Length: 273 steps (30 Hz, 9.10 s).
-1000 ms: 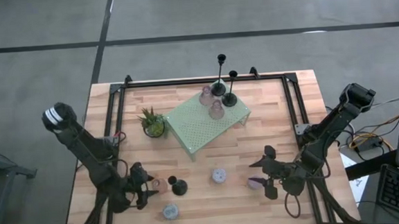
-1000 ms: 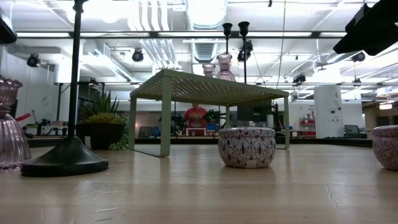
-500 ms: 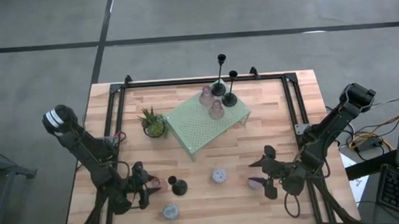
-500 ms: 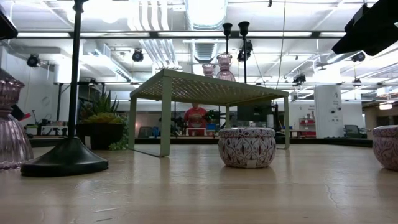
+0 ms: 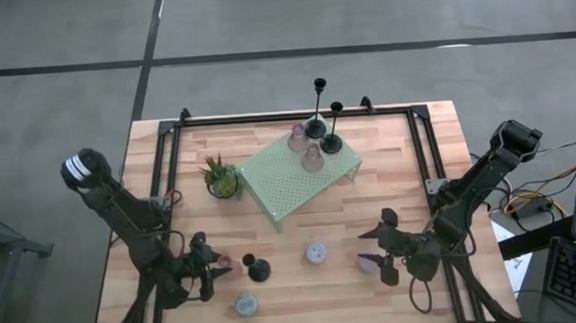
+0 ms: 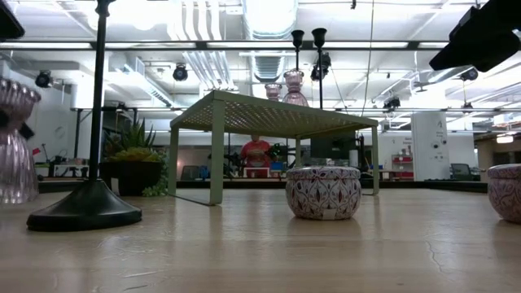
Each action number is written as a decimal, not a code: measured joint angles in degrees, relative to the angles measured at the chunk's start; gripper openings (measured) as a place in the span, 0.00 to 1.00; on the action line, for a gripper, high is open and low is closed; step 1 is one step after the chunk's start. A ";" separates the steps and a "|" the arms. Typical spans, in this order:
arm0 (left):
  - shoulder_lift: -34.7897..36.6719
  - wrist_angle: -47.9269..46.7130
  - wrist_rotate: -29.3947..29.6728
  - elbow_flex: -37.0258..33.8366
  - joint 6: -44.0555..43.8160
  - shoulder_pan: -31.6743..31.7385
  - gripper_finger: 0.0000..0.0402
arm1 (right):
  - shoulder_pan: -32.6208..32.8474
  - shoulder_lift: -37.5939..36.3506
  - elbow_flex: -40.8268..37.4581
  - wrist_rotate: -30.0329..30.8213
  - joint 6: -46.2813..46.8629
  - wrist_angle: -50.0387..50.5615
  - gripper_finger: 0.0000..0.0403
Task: Pick & Place candle stick holders
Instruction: Put the pink glass candle holder on the shelf aligned with the other pink glass candle holder
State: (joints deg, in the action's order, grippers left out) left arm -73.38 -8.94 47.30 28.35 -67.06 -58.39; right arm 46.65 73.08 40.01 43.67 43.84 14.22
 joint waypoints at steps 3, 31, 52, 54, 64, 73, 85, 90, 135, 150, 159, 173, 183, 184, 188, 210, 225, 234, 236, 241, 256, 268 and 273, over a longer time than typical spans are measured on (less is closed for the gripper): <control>3.12 -2.39 0.71 1.13 2.01 0.02 0.35 | -0.42 0.00 0.00 0.01 -0.38 -0.06 0.55; 14.99 -8.82 10.33 26.55 52.68 17.26 0.34 | -8.36 0.00 0.04 1.53 -17.95 -15.33 0.80; -11.28 15.46 -13.42 34.62 60.82 35.98 0.34 | -15.27 0.34 0.04 -5.07 -32.08 -30.45 0.97; -13.87 15.50 -15.53 37.07 60.96 36.32 0.34 | -15.34 0.68 0.04 -4.93 -32.34 -30.65 0.97; -23.42 15.39 -18.04 47.98 65.03 37.24 0.34 | -15.44 4.03 0.04 -5.15 -34.81 -35.66 0.97; -25.73 13.80 -18.07 49.95 64.57 37.75 0.34 | -15.45 4.67 0.04 -5.34 -35.02 -36.24 0.97; -25.70 14.94 -19.30 49.98 64.53 37.77 0.34 | -16.91 4.68 0.04 -6.89 -34.79 -37.33 0.83; -25.70 14.93 -19.18 49.98 64.67 37.79 0.34 | -16.94 4.68 0.04 -6.92 -34.61 -37.25 0.73; -25.57 14.63 -21.77 49.93 64.34 37.77 0.43 | -16.98 4.68 -0.04 -6.71 -39.40 -39.16 0.29; -24.25 12.41 -18.76 50.05 66.12 37.55 0.72 | -17.20 4.68 -0.04 -6.24 -39.24 -39.04 0.29; -20.90 12.63 -17.78 50.06 68.64 37.55 0.87 | -18.46 4.68 -0.04 -5.93 -38.97 -39.07 0.29; -16.40 9.62 -17.65 49.17 68.74 35.16 0.87 | -30.50 4.16 -0.04 -5.96 -32.57 -34.32 0.29; -15.56 10.39 -17.57 47.27 69.98 33.01 0.87 | -36.17 2.80 0.02 -6.20 -30.41 -30.84 0.29; -15.54 10.41 -17.57 47.24 70.04 32.85 0.87 | -36.69 2.80 0.02 -6.20 -30.32 -30.56 0.29; -15.35 10.55 -17.34 47.24 70.16 32.44 0.87 | -38.65 2.73 0.03 -6.42 -29.31 -29.03 0.31; -15.32 10.66 -17.38 46.57 69.95 32.35 0.87 | -43.33 2.95 0.03 -8.19 -29.03 -28.98 0.30; -15.32 11.10 -17.41 46.48 69.63 32.35 0.87 | -44.00 4.32 0.04 -7.71 -30.76 -29.65 0.31; -15.32 11.08 -17.41 46.48 69.63 32.36 0.87 | -43.97 4.37 0.07 -7.70 -31.42 -29.44 0.39; -15.32 11.07 -17.41 46.44 69.58 32.37 0.87 | -43.97 4.37 0.07 -7.73 -31.44 -29.43 0.41; -15.32 10.99 -17.43 46.39 68.43 32.39 0.87 | -43.91 4.24 0.07 -7.73 -32.05 -29.40 0.47; -15.57 9.22 -17.47 46.30 67.88 32.41 0.87 | -41.56 -1.12 0.07 -7.90 -32.27 -25.01 0.62; -16.20 8.82 -17.68 44.20 63.94 32.41 0.87 | -33.80 -9.59 0.04 -8.16 -31.64 -16.54 0.62; -16.22 6.52 -17.78 42.65 63.17 32.52 0.87 | -31.18 -11.68 0.04 -8.06 -30.42 -14.34 0.60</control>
State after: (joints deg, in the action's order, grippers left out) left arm -89.60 -2.42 29.52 71.00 -3.90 -25.87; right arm 15.47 61.40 40.05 35.61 13.42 -0.13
